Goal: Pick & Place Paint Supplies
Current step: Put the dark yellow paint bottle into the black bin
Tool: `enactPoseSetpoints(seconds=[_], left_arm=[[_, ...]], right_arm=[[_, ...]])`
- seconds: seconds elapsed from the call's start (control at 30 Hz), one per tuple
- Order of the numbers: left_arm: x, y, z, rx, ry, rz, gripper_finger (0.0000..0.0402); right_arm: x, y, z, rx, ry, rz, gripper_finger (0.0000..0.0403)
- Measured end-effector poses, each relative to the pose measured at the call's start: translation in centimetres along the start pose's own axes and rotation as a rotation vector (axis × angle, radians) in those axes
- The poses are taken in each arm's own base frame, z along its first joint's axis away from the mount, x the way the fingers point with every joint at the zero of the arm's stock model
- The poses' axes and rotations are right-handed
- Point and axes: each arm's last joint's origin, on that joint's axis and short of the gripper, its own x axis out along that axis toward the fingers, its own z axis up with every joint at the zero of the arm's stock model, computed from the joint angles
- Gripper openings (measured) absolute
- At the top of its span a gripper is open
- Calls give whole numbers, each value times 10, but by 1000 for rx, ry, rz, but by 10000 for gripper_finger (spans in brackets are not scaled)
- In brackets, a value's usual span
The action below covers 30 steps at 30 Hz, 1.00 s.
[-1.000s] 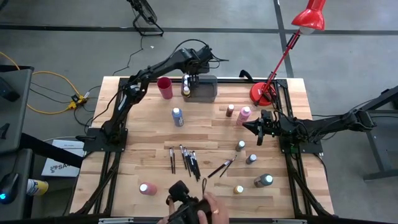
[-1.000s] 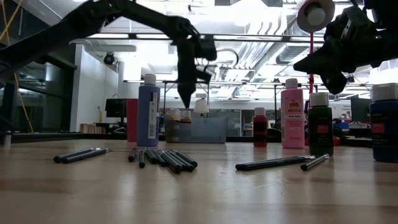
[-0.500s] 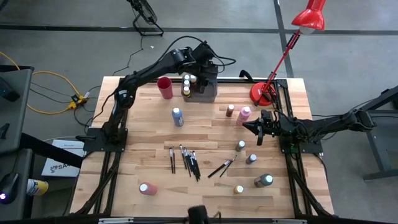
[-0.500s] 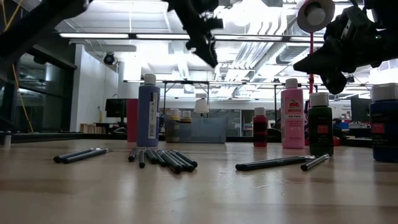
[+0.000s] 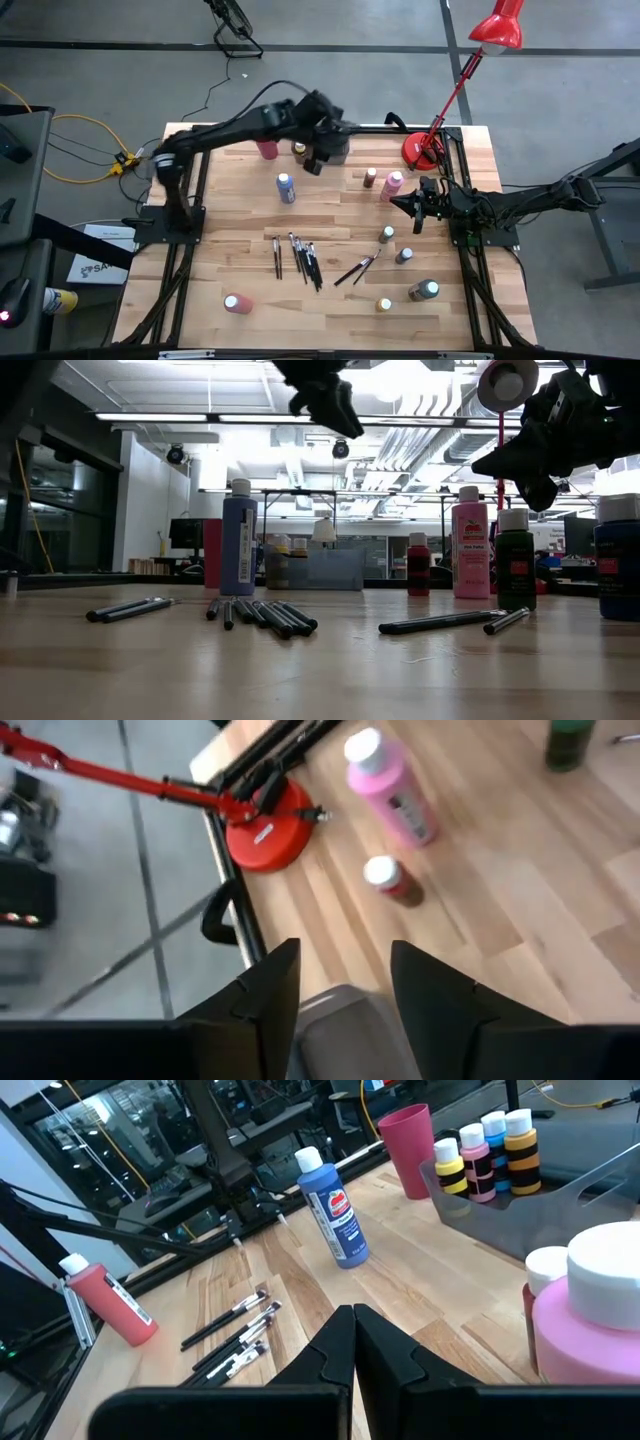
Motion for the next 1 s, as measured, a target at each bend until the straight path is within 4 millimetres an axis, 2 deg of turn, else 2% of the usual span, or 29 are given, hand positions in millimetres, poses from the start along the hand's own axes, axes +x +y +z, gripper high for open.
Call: enactPoseSetpoints(seconds=[0.1, 0.4, 0.6, 0.83, 1.0], left_arm=[[-13, -22, -12, -10, -55, 50, 148], [-65, -94, -66, -65, -161, 118, 147], [-94, -140, -99, -86, -292, 170, 147], [-116, -192, -140, -76, -395, 276, 147], [-126, -218, -160, -128, -448, 312, 147]], right_arm=[[0, 0, 0, 0, 0, 0, 3], [0, 0, 0, 0, 0, 0, 3], [0, 0, 0, 0, 0, 0, 3], [0, 0, 0, 0, 0, 0, 3], [0, 0, 0, 0, 0, 0, 3]])
